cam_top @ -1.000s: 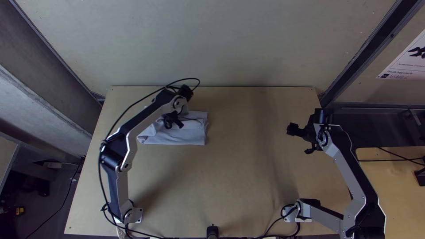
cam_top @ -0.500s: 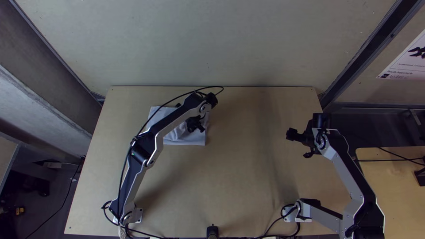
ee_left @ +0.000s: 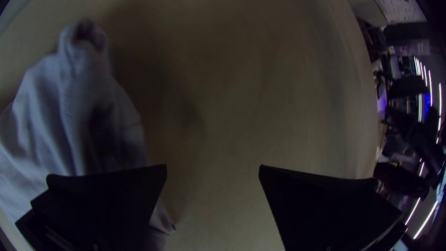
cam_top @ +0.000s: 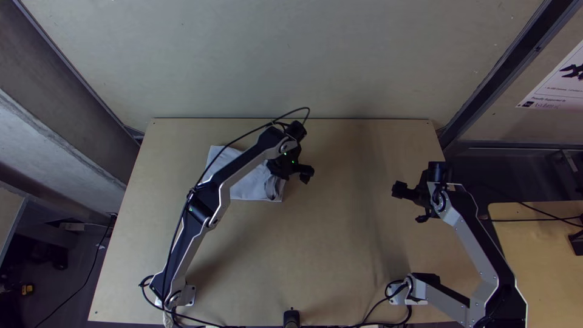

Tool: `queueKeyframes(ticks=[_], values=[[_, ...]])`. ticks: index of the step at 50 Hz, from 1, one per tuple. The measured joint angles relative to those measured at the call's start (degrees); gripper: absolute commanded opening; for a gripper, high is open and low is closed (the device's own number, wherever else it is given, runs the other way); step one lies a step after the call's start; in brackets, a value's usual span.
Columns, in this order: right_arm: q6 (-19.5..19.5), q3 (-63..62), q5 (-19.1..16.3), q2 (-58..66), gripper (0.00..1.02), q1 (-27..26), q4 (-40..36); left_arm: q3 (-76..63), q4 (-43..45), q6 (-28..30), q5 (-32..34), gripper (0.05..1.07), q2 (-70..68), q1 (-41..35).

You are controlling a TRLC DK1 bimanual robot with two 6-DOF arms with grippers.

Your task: Fold the t-shirt

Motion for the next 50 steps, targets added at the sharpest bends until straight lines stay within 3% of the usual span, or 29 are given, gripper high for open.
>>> queueKeyframes(ticks=[14,27,36,50], values=[[0.0,0.1,0.0,-0.7,0.99,1.9,0.3,0.2,0.5,0.2,-1.2,1.03,-2.1,1.9],[-0.2,9.0,0.1,-0.3,0.99,4.3,0.6,0.2,2.7,0.6,-1.1,1.03,-15.7,2.4],[-4.2,15.7,0.3,0.2,0.99,5.3,4.3,-0.8,2.8,1.5,-2.8,1.03,-24.9,6.3],[-11.0,28.1,0.4,0.2,0.99,5.5,12.5,-8.5,2.4,10.3,-12.1,1.03,-36.7,19.4]])
